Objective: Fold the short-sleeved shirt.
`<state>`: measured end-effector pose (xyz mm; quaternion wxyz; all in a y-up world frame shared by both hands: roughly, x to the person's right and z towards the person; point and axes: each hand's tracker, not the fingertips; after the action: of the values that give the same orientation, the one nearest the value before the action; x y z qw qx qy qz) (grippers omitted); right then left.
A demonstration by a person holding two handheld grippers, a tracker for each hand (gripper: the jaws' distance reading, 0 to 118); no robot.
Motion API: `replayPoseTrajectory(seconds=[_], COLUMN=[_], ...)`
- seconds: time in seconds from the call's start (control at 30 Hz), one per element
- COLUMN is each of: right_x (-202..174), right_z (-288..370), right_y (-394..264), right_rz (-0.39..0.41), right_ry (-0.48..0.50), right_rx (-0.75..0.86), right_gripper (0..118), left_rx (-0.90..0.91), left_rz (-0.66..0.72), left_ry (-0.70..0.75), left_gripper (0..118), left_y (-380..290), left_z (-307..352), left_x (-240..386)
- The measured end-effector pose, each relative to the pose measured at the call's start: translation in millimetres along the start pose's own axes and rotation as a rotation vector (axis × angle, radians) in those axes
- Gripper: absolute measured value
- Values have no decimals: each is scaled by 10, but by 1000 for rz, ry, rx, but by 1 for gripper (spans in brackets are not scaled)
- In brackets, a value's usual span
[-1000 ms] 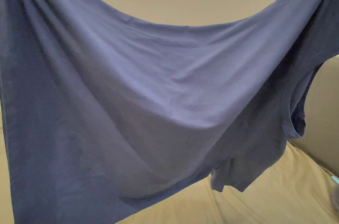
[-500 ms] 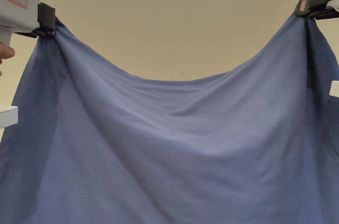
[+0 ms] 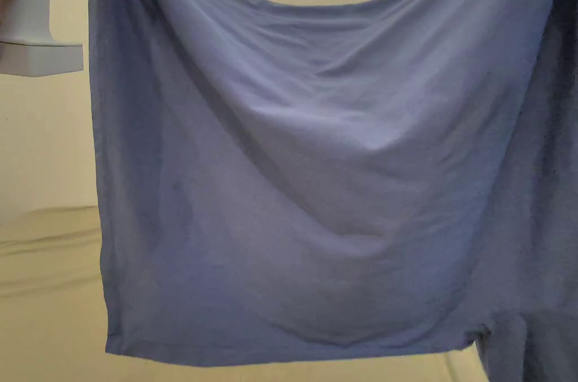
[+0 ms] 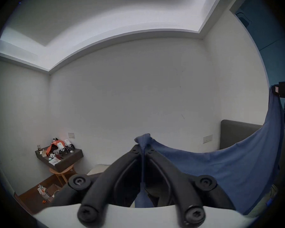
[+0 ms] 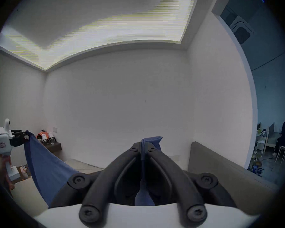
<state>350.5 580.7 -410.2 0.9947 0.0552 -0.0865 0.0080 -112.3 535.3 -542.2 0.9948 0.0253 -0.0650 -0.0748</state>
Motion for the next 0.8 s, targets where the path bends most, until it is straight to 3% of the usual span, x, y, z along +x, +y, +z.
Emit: replayPoseTrajectory(seconds=[0.1, 0.3, 0.47, 0.57, 0.67, 0.8], right_x=[27, 56, 98, 88, 109, 106], right_z=[-303, -835, -1071, -1074, -903, -333], right_y=[-473, -1986, -3075, -3368, -3649, -4183], right_rz=[-3, 49, -38, -39, -92, -137], right_ry=[7, 33, 55, 62, 95, 145], right_rx=[-59, -292, -421, -454, -497, -540], right_gripper=[5, 5, 5, 5, 5, 5], left_rx=[-19, -273, -440, -456, -455, -491], left_rz=[22, 50, 128, 103, 104, 97], left_ry=[6, -38, -67, -70, -84, -157], left_gripper=[0, 0, 0, 0, 0, 0], left_y=[-505, -1925, -2909, -3116, -3265, -3650], left_z=[-271, -882, -1231, -1241, -1072, -485], left_x=[71, 263, 398, 442, 393, 363])
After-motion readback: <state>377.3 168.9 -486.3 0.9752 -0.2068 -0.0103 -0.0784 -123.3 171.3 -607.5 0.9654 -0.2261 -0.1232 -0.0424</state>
